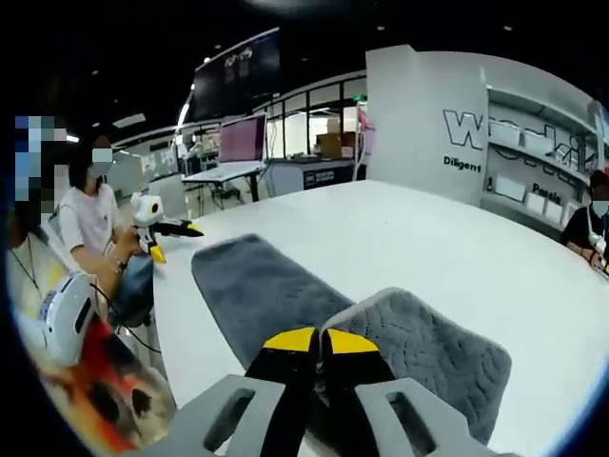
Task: Fold the towel on the table until its edges align and the towel forms a compact rectangular stack.
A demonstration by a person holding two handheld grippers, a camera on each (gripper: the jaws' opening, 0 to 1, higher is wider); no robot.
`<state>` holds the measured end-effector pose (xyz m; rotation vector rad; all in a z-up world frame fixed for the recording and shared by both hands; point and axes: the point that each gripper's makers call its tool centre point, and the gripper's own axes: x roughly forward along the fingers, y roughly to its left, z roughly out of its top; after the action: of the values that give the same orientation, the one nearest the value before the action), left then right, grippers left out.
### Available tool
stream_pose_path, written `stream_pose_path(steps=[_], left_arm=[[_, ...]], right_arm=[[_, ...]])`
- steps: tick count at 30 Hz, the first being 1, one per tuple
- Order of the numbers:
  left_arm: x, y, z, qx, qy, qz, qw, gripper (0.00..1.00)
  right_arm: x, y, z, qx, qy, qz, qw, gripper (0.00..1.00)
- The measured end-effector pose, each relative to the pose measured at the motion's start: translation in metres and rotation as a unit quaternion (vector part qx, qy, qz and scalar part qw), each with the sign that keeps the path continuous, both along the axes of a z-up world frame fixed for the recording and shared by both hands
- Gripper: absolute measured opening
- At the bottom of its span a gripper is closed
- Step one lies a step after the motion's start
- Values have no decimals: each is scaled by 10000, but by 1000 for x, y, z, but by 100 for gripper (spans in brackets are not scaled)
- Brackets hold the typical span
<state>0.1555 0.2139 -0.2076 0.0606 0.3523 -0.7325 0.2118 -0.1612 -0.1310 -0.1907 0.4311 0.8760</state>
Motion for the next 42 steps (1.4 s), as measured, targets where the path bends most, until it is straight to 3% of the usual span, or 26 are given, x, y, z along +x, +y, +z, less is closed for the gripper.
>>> stream_pose_path(steps=[11,25,37,42], left_arm=[[-4,-6,3,-8,-20,-81,10000,90],[-4,-10,2,87,38,-155,9998,90],[-5,-14,4,151,55,-188,9997,90],[-6,-17,8,121,24,-222,9997,90]], right_arm=[[-1,21,5,30,-48,263,9996,0],[-10,30,-40,-428,343,471,9974,0],[-18,28,-67,-998,407,499,9929,1],[-23,28,-71,-1168,325,522,9912,13]])
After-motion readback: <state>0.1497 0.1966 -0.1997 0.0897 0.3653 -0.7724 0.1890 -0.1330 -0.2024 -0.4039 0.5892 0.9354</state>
